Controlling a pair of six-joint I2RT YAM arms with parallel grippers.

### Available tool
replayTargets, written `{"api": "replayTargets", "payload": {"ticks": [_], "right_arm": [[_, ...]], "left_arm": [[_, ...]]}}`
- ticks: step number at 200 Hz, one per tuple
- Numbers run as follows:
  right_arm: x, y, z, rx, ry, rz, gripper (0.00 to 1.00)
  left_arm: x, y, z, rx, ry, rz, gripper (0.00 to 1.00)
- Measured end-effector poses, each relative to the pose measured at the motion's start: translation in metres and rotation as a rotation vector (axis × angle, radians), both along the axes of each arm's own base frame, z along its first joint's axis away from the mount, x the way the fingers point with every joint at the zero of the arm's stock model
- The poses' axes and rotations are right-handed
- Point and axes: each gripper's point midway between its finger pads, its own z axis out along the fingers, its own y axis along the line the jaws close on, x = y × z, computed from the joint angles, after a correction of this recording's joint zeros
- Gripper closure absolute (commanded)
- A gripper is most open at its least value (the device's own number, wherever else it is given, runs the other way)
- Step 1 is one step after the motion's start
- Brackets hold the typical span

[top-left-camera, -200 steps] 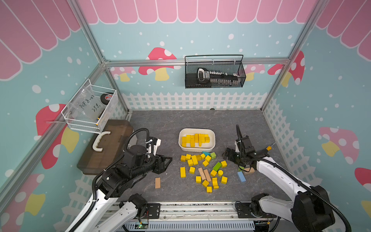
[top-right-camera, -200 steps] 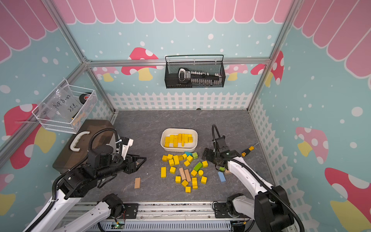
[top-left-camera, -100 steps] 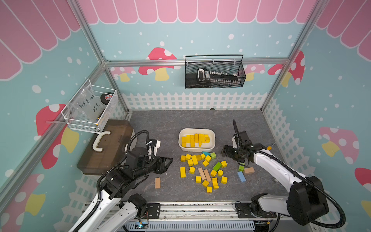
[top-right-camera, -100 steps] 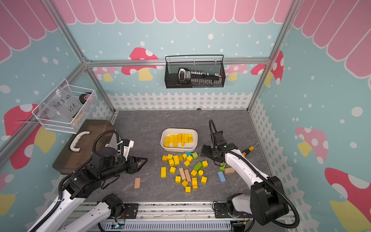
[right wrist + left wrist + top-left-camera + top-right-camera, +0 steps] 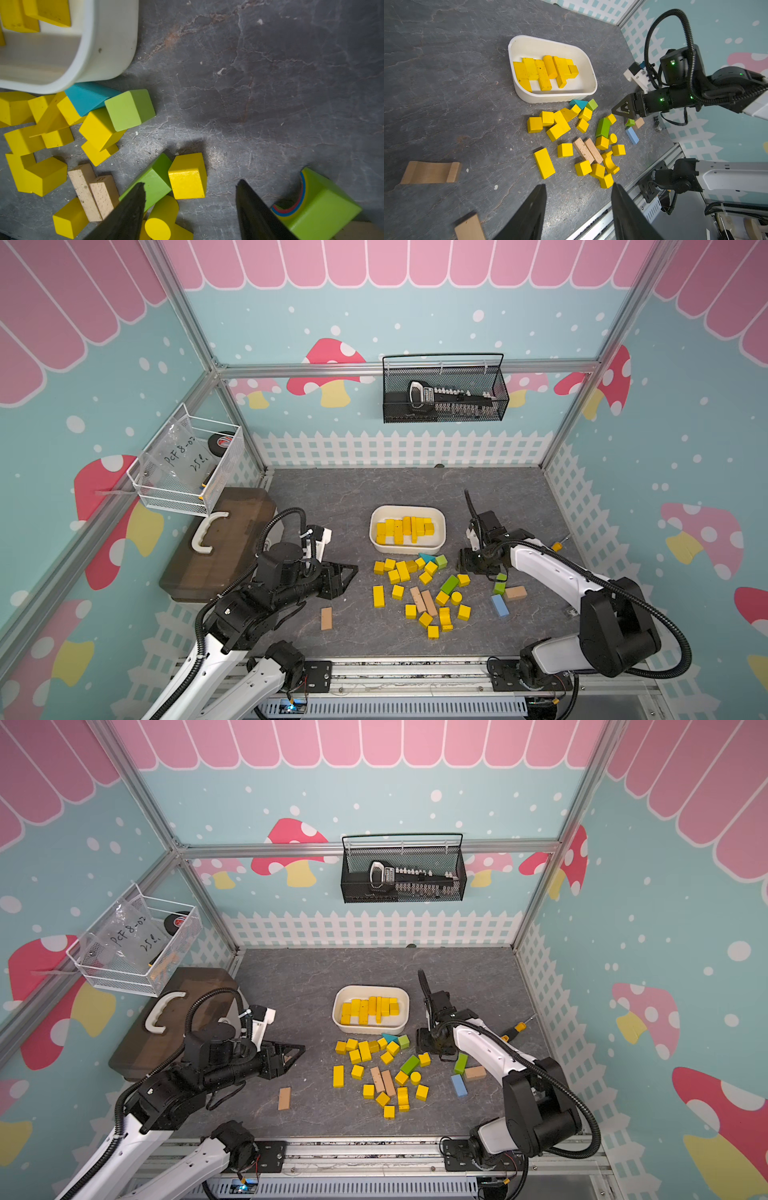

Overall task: Pick out the yellow building blocks
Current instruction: Pick up the building block from the center of the board.

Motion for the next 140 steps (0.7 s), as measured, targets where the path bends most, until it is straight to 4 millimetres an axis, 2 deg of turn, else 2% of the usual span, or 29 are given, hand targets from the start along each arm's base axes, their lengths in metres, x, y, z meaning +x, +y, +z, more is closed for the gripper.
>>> {"api": "replayTargets", "payload": {"ticks": [23,140], "right_arm": [[-0.002,0.000,-0.008,-0.019,0.022,0.014,0.50],[-0.008,0.003,-0.027,-0.032,0.034,0.025,0.53]], "left_arm": [[0.000,0.000,0.002,-0.004,-0.007,-0.001,0.47],[0.012,0.006,-0.004,-0.036,0.031,0.035,0.49]]}}
